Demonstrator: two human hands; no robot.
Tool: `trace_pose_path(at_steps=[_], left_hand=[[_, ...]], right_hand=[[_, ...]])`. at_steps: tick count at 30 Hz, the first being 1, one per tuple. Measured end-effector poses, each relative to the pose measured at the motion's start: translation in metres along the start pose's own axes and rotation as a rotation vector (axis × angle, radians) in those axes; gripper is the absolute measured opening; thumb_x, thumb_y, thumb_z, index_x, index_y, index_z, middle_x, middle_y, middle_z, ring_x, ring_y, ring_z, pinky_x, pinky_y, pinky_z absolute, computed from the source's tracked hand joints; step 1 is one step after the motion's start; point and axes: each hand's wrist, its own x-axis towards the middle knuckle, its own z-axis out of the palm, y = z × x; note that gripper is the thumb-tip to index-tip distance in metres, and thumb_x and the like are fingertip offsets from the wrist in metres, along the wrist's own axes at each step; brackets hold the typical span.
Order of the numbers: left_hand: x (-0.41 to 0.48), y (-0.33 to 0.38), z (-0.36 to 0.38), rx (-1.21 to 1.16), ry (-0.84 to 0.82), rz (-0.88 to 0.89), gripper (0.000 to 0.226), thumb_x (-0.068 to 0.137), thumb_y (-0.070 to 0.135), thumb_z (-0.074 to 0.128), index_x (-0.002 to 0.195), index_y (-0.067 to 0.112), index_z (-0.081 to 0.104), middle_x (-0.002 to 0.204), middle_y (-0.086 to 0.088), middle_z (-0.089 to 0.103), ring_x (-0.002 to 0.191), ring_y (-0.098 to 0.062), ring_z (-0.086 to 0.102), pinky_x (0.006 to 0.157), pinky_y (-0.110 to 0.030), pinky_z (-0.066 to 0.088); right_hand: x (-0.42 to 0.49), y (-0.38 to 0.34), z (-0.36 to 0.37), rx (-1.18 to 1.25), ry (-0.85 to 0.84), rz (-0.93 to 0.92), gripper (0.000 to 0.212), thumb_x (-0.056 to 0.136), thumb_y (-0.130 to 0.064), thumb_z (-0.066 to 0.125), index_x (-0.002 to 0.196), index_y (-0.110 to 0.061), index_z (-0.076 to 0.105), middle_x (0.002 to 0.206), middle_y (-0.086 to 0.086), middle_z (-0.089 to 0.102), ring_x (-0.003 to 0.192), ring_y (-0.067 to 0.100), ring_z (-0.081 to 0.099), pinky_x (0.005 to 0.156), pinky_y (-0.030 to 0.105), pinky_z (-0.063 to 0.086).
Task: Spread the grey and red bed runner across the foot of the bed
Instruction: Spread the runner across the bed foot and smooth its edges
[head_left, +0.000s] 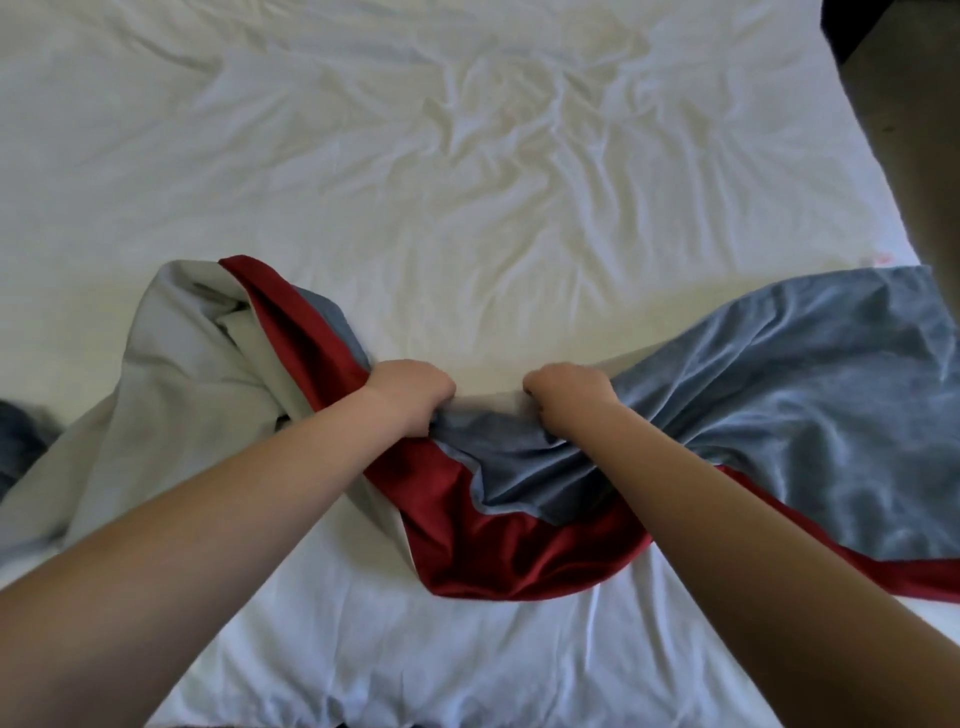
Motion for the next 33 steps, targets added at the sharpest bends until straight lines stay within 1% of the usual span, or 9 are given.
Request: trace_pose_path(at_steps=[5,8,10,13,17,23,27,29,33], left_hand=[[0.007,-0.029,-0.011,-0.1,0.321,-0.129,0.014,0.085,0.012,0.055,0.097,0.012,0.06,0.106,-0.012,0.061,0.102,-0.034,0.057,0.064,-0.033,0.037],[0.015,-0.05,-0.024,-0.206,0.661,-0.172,0.012,0.088,0.008,0.051,0.098,0.01,0.056,0.103,-0.014,0.053,0.099,-0.034,0.05,0.06,-0.038,0.039],[0.023,-0.064,-0.028,-0.278,0.719,-0.167,0.022,0.087,0.016,0.058,0.108,0.012,0.055,0.108,-0.011,0.051,0.1,-0.032,0.05,0.062,-0.041,0.047],[0.03,-0.091,-0.025,-0.239,0.641,-0.144,0.046,0.083,0.048,0.062,0.116,0.016,0.053,0.107,-0.006,0.058,0.096,-0.029,0.058,0.064,-0.038,0.048],[0.026,-0.128,-0.014,-0.115,0.679,-0.066,0.064,0.075,0.072,0.052,0.112,0.02,0.054,0.079,0.001,0.064,0.075,-0.025,0.062,0.053,-0.03,0.038],[0.0,-0.164,0.016,-0.053,0.661,0.022,0.046,0.082,0.064,0.051,0.068,0.02,0.05,0.053,0.0,0.052,0.05,-0.024,0.053,0.045,-0.028,0.032],[-0.021,-0.166,0.049,-0.048,0.586,-0.014,0.039,0.092,0.057,0.041,0.074,0.022,0.047,0.058,0.001,0.051,0.055,-0.022,0.056,0.048,-0.028,0.034],[-0.026,-0.164,0.057,-0.041,0.521,0.022,0.038,0.095,0.055,0.032,0.076,0.023,0.043,0.062,0.005,0.048,0.057,-0.017,0.053,0.05,-0.029,0.039],[-0.028,-0.176,0.047,-0.238,0.711,0.072,0.035,0.09,0.046,0.043,0.083,0.018,0.063,0.071,0.001,0.06,0.067,-0.019,0.058,0.057,-0.037,0.047]], right_hand=[[0.018,0.013,-0.032,0.06,0.391,0.113,0.028,0.087,-0.004,0.049,0.112,-0.013,0.058,0.113,0.012,0.054,0.108,0.033,0.052,0.078,0.041,0.044],[0.031,0.03,-0.048,0.125,0.614,0.213,0.029,0.085,0.002,0.049,0.11,-0.011,0.057,0.11,0.013,0.051,0.102,0.033,0.049,0.069,0.04,0.042],[0.041,0.033,-0.05,0.191,0.666,0.249,0.035,0.084,0.001,0.051,0.115,-0.013,0.054,0.115,0.011,0.049,0.099,0.032,0.05,0.065,0.037,0.04],[0.046,0.028,-0.041,0.304,0.638,0.109,0.03,0.089,-0.019,0.052,0.119,-0.02,0.052,0.118,0.007,0.052,0.092,0.031,0.057,0.064,0.034,0.041],[0.057,0.013,-0.037,0.136,0.315,-0.012,0.024,0.089,-0.032,0.052,0.112,-0.025,0.054,0.113,0.003,0.061,0.096,0.029,0.061,0.068,0.033,0.043],[0.082,0.036,-0.081,0.23,0.563,0.38,0.025,0.087,-0.015,0.047,0.101,-0.02,0.067,0.11,0.013,0.063,0.099,0.036,0.06,0.076,0.037,0.044],[0.095,0.047,-0.103,0.2,0.393,0.582,0.028,0.084,-0.004,0.047,0.102,-0.012,0.067,0.104,0.017,0.063,0.096,0.038,0.06,0.073,0.037,0.042],[0.098,0.029,-0.11,0.154,0.339,0.512,0.033,0.081,-0.006,0.052,0.109,-0.017,0.065,0.11,0.013,0.062,0.102,0.035,0.058,0.08,0.038,0.045],[0.109,-0.038,-0.125,0.236,0.448,0.084,0.043,0.071,-0.016,0.059,0.112,-0.03,0.061,0.109,0.0,0.061,0.104,0.025,0.057,0.083,0.035,0.047]])
